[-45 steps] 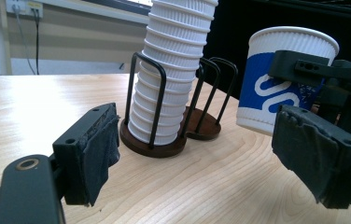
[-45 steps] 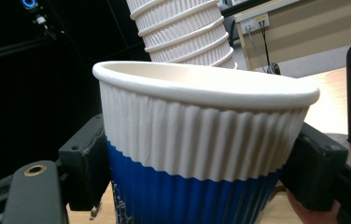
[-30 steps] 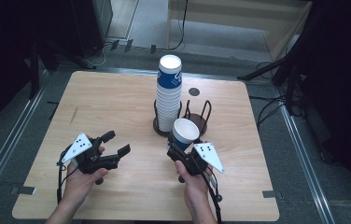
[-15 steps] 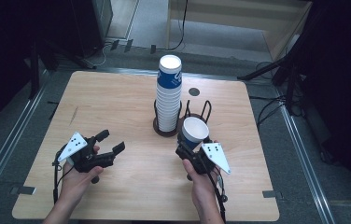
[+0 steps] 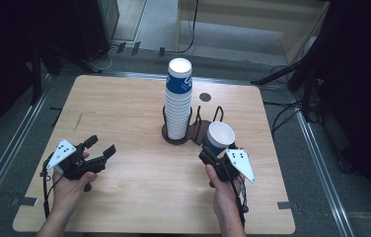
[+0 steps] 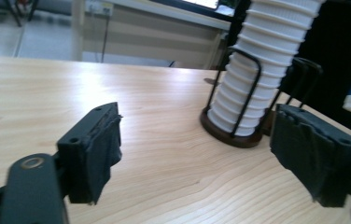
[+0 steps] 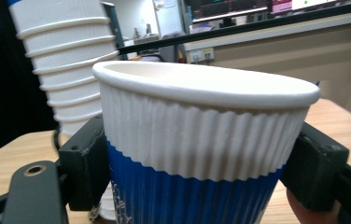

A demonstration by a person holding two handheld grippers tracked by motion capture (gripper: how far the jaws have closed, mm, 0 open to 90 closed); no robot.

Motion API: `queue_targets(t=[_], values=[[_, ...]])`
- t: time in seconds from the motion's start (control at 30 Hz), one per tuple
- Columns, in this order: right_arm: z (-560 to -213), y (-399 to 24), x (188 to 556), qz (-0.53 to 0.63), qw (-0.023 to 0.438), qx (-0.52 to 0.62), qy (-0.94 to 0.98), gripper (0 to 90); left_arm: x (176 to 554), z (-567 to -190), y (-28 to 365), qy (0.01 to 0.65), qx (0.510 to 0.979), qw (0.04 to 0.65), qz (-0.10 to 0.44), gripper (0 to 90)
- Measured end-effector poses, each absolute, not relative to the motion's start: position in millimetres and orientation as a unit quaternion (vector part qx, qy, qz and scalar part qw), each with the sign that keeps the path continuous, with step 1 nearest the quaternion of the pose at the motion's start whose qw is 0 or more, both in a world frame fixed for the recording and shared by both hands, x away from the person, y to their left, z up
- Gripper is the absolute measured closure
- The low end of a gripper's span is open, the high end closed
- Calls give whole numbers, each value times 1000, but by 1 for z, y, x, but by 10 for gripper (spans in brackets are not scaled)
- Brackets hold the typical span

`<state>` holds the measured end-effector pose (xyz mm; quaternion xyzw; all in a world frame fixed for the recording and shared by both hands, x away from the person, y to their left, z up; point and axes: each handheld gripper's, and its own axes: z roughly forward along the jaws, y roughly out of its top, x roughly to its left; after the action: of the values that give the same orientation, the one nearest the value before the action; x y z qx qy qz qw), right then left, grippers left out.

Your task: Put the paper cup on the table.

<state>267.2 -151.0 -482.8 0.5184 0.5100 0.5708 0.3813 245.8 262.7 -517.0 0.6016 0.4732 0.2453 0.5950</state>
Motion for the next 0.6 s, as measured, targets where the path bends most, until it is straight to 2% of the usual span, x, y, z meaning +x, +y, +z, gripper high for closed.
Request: queue_targets(t=[0.2, 0.6], values=[[-480, -169, 272, 563, 394, 528, 499, 204, 244, -526, 289, 497, 592, 574, 271, 146], [-483, -200, 286, 541, 409, 547, 491, 205, 243, -536, 329, 552, 579, 530, 281, 140]])
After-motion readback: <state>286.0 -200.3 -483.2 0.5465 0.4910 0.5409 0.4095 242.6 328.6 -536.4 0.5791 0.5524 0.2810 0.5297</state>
